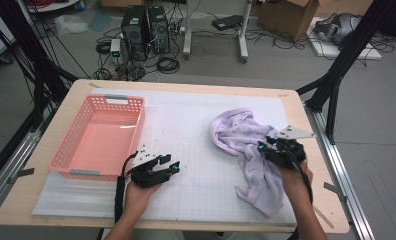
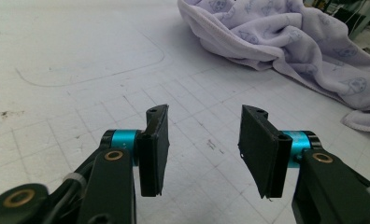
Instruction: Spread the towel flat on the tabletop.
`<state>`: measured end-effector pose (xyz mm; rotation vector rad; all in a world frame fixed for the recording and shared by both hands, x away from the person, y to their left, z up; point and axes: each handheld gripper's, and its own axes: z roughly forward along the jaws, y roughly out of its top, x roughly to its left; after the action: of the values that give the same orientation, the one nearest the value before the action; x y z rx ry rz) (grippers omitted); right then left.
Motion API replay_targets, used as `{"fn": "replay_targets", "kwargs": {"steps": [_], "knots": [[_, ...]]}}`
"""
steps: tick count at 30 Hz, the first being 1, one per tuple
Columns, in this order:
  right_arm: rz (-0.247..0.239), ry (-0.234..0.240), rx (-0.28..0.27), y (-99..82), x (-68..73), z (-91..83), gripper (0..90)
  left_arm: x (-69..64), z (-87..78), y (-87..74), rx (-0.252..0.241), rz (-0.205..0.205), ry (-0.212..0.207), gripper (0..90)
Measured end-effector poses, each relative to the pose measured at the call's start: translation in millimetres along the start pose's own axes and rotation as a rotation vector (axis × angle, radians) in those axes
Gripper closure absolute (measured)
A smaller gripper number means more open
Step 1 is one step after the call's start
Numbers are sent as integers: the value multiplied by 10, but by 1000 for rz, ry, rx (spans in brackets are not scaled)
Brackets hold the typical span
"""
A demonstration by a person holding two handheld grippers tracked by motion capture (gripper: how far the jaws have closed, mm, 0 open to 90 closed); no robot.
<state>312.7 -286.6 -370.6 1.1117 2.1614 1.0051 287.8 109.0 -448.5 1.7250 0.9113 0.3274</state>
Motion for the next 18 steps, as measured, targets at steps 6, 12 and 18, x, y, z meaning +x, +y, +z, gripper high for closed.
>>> {"fn": "replay_targets", "kwargs": {"steps": [6, 12, 18], "knots": [[-64, 82, 174, -78, 214, 526, 597, 3, -10, 1, 1, -1, -1, 524], [-106, 48, 247, -84, 259, 819, 756, 28, -32, 7, -3, 0, 3, 524], [-43, 319, 191, 93, 437, 858, 817, 87, -84, 34, -15, 5, 38, 530]]}}
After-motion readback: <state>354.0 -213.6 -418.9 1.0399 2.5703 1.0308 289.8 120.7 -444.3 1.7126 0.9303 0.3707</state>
